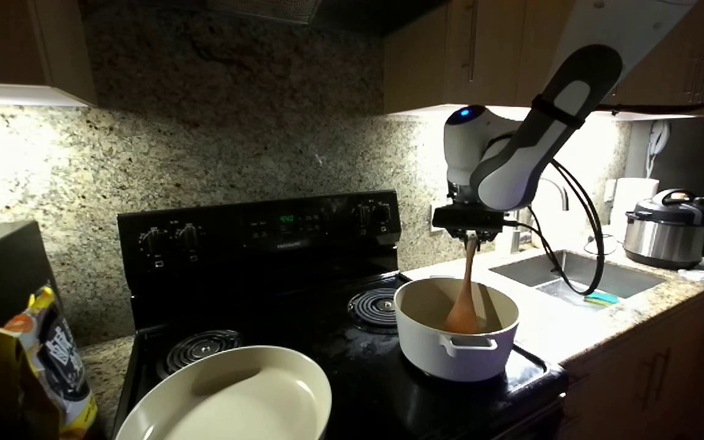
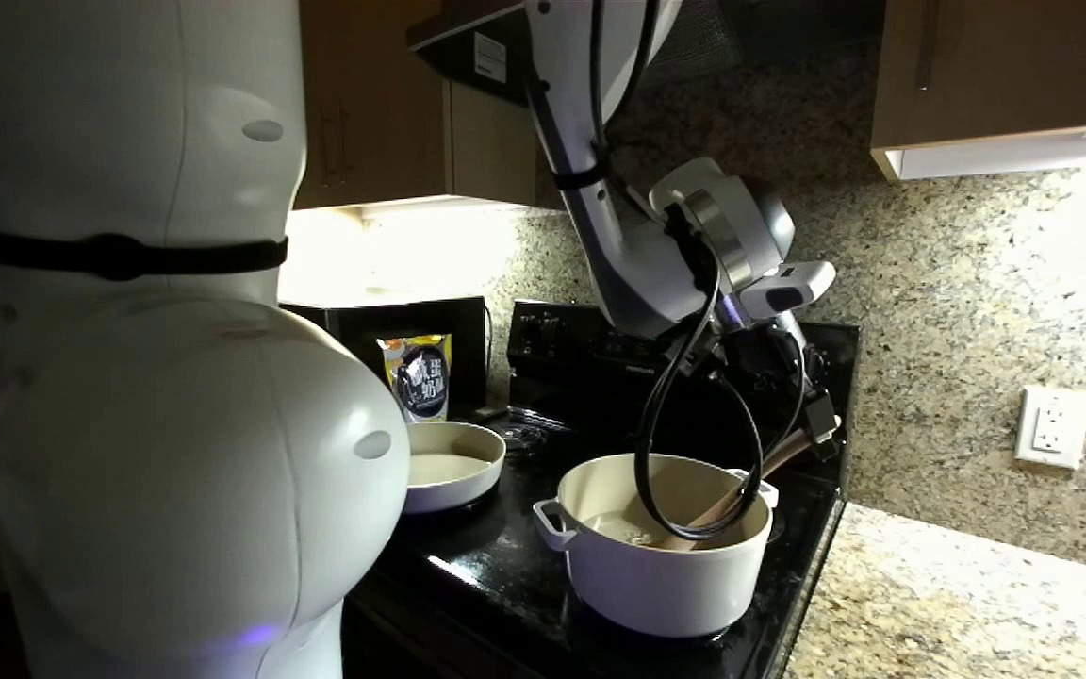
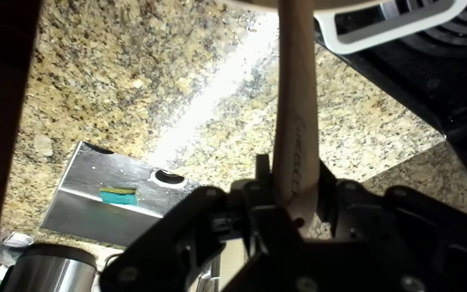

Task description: Use the wooden spoon to stir the liquid in the white pot.

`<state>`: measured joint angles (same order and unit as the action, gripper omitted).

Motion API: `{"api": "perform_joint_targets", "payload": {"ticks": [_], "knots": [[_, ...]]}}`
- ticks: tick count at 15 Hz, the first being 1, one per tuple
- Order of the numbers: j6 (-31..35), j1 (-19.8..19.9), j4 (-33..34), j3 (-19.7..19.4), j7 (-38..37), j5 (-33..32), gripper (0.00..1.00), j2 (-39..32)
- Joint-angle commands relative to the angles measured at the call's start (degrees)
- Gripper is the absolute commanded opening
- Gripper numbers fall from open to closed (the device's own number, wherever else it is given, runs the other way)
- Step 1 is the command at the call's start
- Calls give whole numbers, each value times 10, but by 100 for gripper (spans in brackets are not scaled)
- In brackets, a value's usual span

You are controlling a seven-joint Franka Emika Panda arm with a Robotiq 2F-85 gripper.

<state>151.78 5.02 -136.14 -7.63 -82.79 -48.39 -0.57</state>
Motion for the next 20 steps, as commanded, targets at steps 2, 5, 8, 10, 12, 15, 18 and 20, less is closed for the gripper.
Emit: {"api": "perform_joint_targets", "payload": {"ticks": [2, 5, 8, 10, 12, 15, 18, 20], "knots": [[-5, -7, -27, 19, -16, -26, 7, 15], [-3, -11, -15, 26, -8, -9, 7, 10], [-2, -11, 2, 31, 1, 9, 7, 5], [-3, -8, 18, 29, 3, 21, 7, -5], [-2, -3, 30, 24, 1, 34, 7, -14], [0, 4, 39, 11, -5, 47, 7, -21], [2, 11, 35, -6, -15, 35, 7, -20], [4, 16, 26, -15, -8, 40, 7, -17]]}}
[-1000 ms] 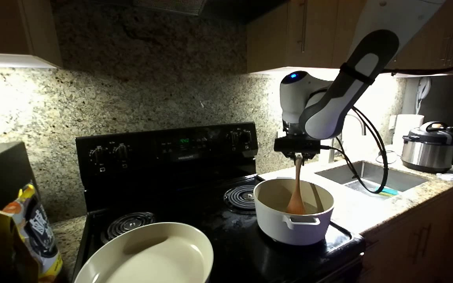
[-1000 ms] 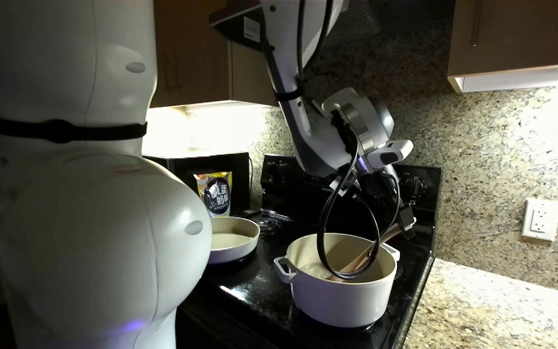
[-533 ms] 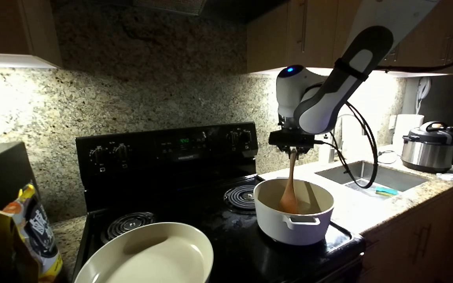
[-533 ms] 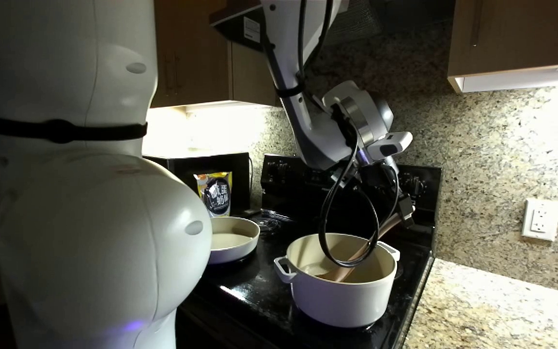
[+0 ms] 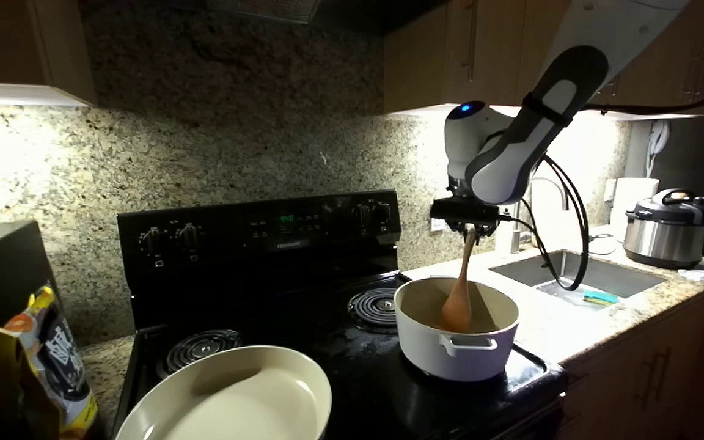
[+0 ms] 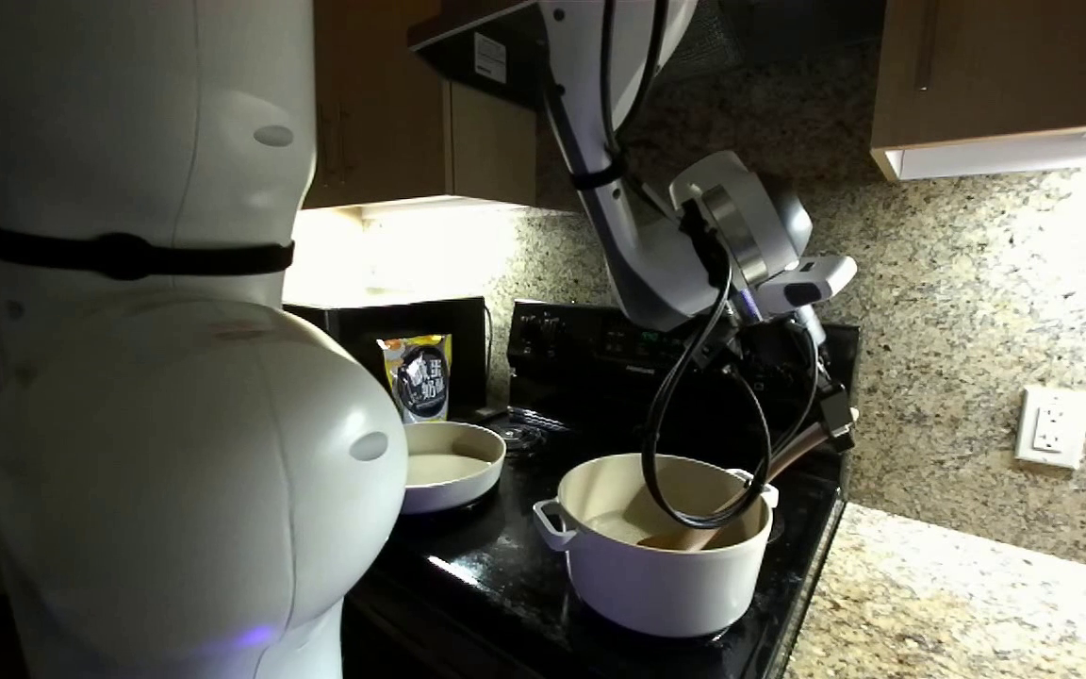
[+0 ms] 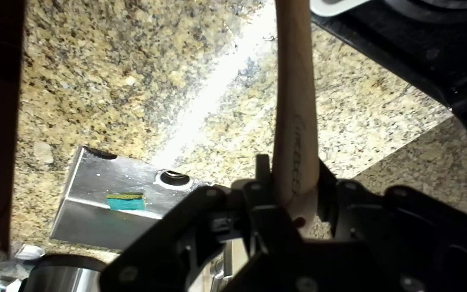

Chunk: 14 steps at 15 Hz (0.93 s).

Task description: Use the wooden spoon to stir the liquid in the white pot.

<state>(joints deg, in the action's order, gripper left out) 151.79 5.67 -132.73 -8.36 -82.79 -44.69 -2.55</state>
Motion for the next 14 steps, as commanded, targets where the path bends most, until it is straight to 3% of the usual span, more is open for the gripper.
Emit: {"api": "perform_joint_targets", "payload": {"ticks": [1, 9, 14], "knots": [[5, 11, -12, -10, -5, 4, 7, 5], [8, -10, -50, 11, 12, 1, 7, 1], [4, -26, -32, 24, 0, -1, 7, -8]]}}
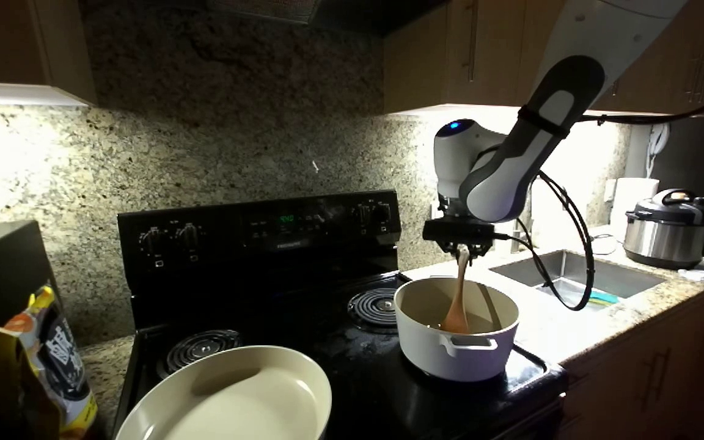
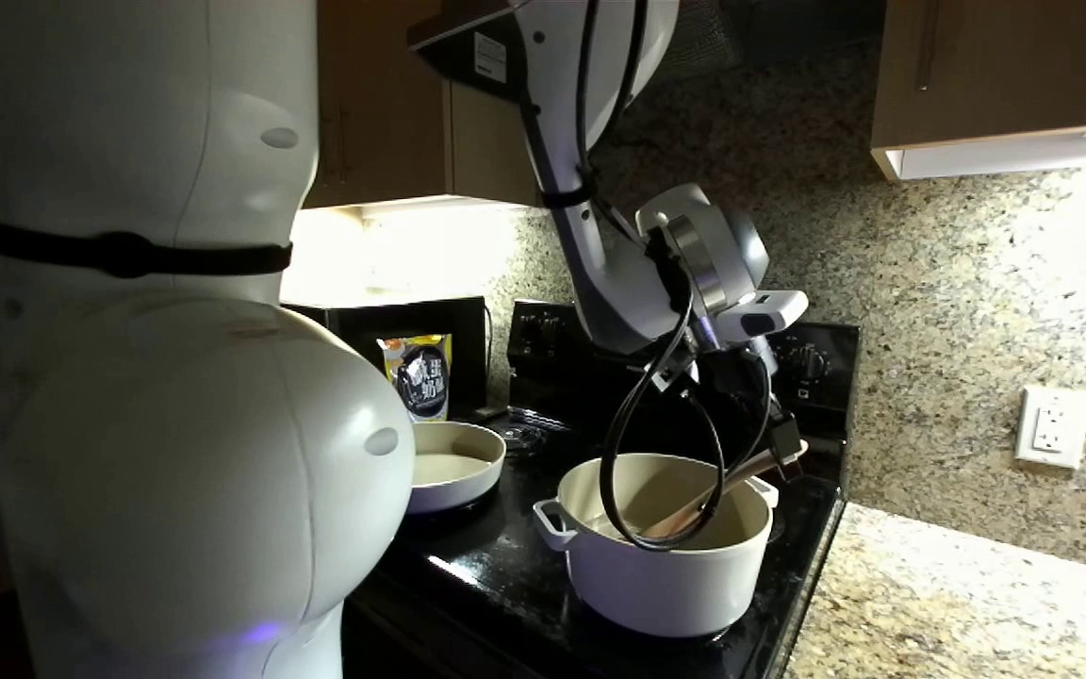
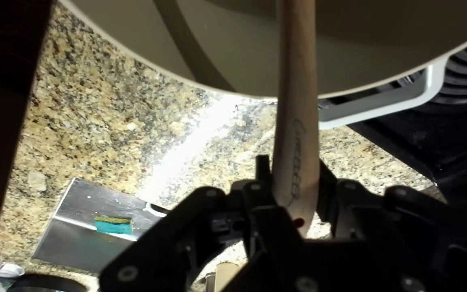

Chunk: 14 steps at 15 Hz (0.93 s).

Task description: Use the wooden spoon to stir the liquid in the white pot.

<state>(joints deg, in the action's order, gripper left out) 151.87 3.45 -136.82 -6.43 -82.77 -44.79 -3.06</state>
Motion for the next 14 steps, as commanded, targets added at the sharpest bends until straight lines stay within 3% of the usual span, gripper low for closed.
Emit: {"api": "perform_joint_targets", "payload": {"ticks": [1, 8, 14], "knots": [[3, -4, 14, 5, -1, 1, 7, -3], [4, 9, 39, -8, -6, 2, 7, -1], [22, 27, 21, -33, -13, -9, 7, 8]]}}
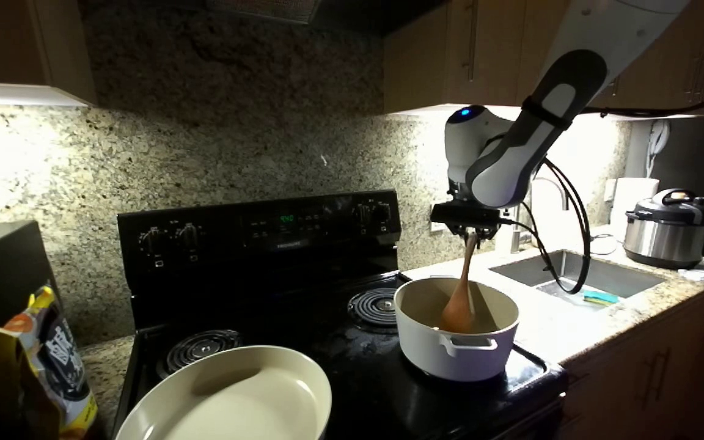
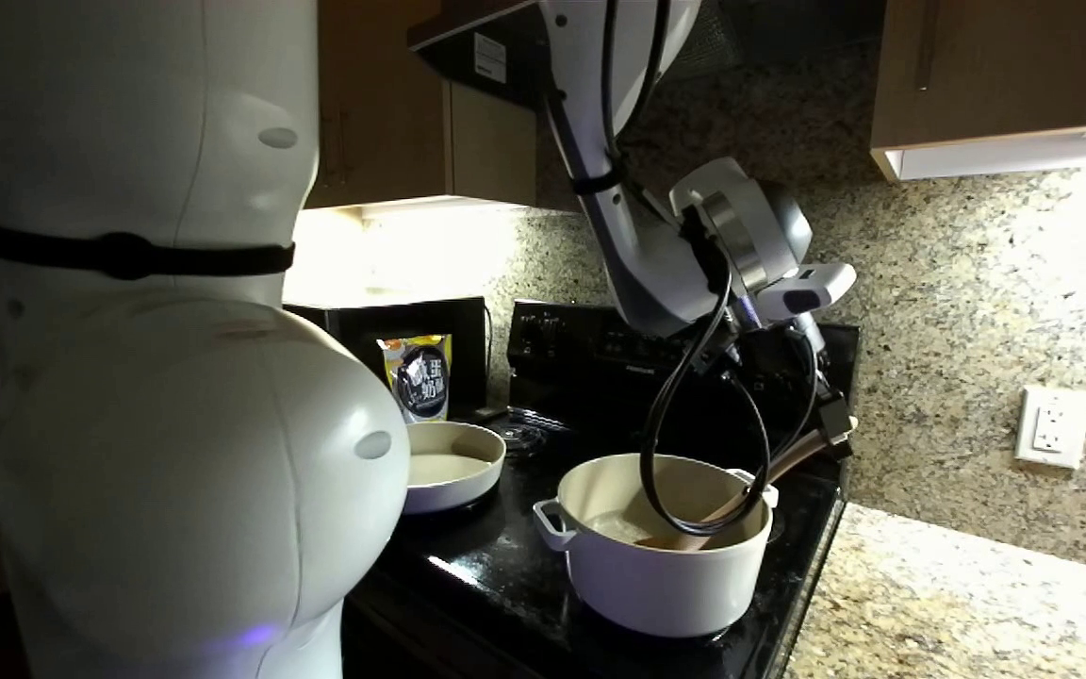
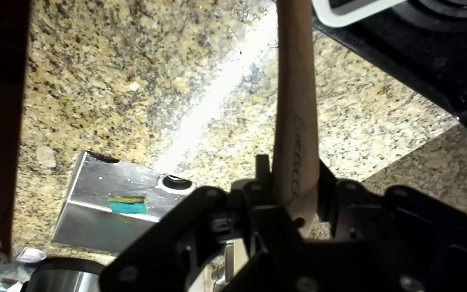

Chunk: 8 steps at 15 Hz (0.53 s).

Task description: Use the wooden spoon to stir the liquid in the white pot.

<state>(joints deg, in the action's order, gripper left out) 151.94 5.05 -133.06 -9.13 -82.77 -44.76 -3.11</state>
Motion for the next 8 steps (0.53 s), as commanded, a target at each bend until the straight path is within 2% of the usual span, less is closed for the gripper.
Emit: {"api": "perform_joint_targets", "payload": {"ticks": [1, 8], "knots": [[26, 13, -23, -8, -12, -10, 7, 13], [59, 10, -50, -3, 15, 19, 7, 1]]}}
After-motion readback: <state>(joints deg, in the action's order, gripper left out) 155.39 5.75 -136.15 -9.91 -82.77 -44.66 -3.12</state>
